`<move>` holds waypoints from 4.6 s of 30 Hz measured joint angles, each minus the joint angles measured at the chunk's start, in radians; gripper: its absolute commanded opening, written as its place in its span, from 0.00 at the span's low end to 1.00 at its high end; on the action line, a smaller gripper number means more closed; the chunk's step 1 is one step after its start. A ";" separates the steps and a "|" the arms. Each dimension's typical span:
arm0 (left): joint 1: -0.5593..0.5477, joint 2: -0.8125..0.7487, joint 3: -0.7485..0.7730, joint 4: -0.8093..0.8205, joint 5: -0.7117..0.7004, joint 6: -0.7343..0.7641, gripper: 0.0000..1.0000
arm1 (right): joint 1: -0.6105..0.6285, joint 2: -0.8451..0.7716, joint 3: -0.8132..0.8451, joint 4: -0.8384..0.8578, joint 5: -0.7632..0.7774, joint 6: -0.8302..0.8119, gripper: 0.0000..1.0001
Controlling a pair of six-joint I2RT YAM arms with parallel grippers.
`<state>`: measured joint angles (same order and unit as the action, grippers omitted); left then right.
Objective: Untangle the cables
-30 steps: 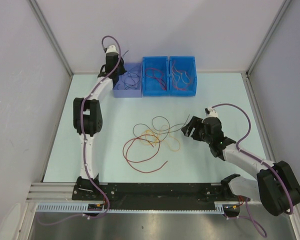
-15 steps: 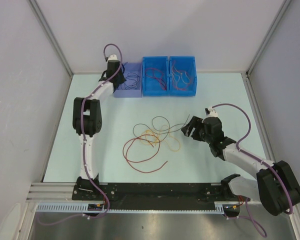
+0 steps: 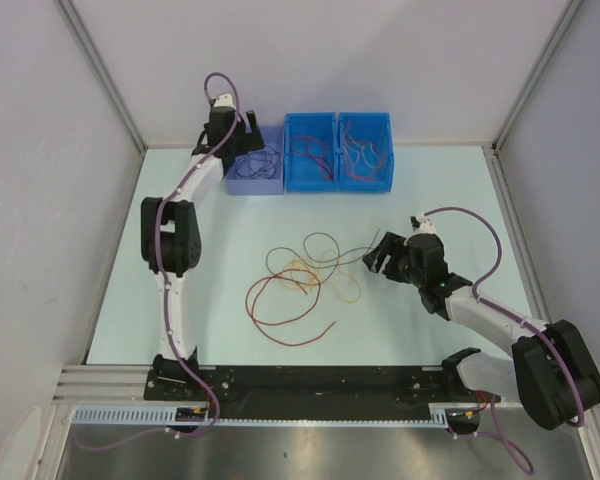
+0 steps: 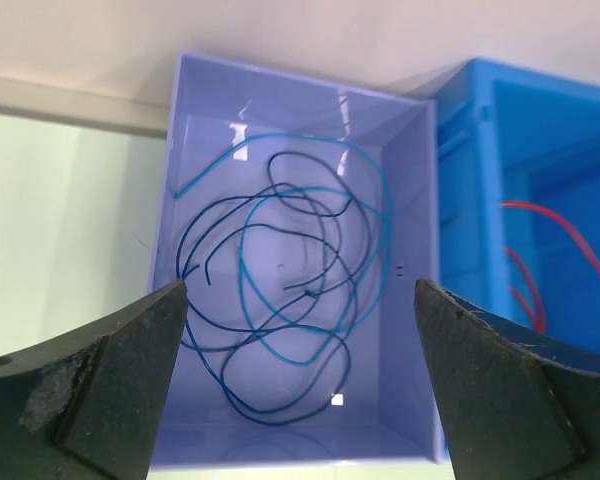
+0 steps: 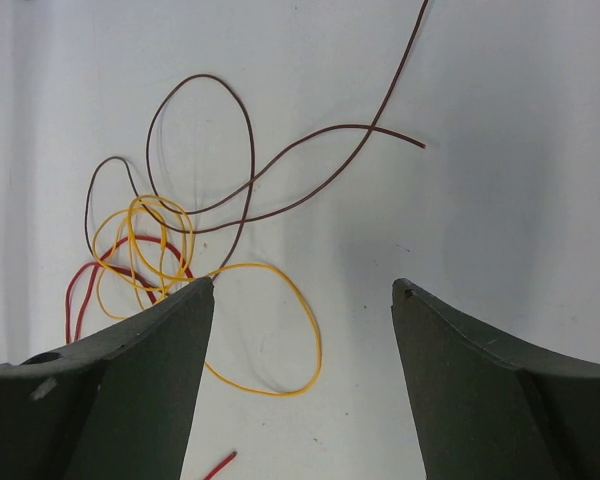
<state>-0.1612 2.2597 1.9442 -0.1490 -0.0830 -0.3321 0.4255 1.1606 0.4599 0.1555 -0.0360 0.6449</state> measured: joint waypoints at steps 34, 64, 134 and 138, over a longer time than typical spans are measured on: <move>-0.406 -1.166 -1.258 -0.074 -0.132 -0.151 0.91 | -0.023 0.012 0.000 0.007 -0.042 0.010 0.77; -0.545 -1.323 -1.546 -0.316 -0.208 -0.552 0.62 | -0.044 0.012 0.000 0.007 -0.066 0.011 0.77; -0.740 -1.063 -0.706 -0.831 -0.678 -0.508 0.00 | -0.073 -0.018 -0.019 0.039 -0.206 -0.018 0.78; -0.740 -1.155 -0.651 -0.803 -0.688 -0.358 0.00 | -0.039 -0.115 -0.021 0.062 -0.263 -0.027 0.82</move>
<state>-0.9012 1.1042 1.2934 -0.9524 -0.7708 -0.6899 0.3870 1.0458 0.4389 0.2176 -0.2989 0.6174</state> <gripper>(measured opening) 0.008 0.797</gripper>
